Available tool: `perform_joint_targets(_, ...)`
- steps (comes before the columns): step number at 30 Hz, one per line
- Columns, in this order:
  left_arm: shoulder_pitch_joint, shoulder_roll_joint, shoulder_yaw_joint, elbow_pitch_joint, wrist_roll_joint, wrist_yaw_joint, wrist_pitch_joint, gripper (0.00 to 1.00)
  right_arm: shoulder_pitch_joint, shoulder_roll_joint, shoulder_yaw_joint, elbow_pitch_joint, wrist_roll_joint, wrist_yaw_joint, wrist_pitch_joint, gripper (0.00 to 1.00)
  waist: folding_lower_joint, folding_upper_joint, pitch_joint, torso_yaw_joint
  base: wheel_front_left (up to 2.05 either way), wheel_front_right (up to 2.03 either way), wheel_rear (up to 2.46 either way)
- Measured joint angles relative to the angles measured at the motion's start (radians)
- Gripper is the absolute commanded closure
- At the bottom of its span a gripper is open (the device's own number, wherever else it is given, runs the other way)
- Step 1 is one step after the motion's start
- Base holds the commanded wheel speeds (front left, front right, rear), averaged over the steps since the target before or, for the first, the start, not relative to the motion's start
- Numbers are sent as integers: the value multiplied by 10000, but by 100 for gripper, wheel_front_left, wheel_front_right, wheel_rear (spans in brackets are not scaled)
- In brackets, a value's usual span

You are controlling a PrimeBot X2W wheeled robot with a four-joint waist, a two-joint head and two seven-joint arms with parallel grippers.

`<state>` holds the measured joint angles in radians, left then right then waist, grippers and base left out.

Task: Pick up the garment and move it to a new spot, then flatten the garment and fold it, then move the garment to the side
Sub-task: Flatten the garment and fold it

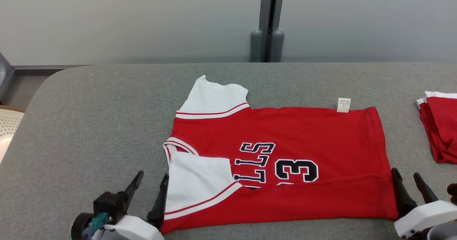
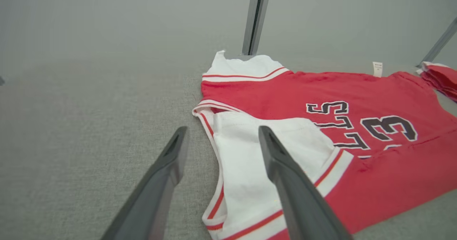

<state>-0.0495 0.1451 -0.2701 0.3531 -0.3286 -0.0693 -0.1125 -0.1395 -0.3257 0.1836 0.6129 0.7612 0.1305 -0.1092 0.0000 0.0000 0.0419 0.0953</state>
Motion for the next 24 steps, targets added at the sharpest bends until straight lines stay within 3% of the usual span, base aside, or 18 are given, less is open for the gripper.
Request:
perform_joint_targets(4, -390, -242, 430, -568, -228, -21, -1327, 0, -61, -8, -65, -926, -897, 2, -1118, 0, 0, 0, 96, -45, 0, 0, 0)
perform_joint_targets(12, -1216, -639, 713, -945, 58, -190, -1492, 0, -380, 420, -711, -2192, -2447, 2, -1480, 0, 0, 0, 604, -153, 0, 0, 0)
perform_joint_targets(17, -2555, -359, 568, 679, 545, -75, -1007, 0, -1109, 740, -711, -2418, -3177, 2, -1505, 0, 0, 0, 1240, -345, 0, 0, 0)
perform_joint_targets(24, -5674, 217, -121, 2437, 823, -474, 222, 0, -2310, 832, -516, -2383, -3684, 2, -1407, 0, -1, 0, 2406, -752, 0, 0, 0)
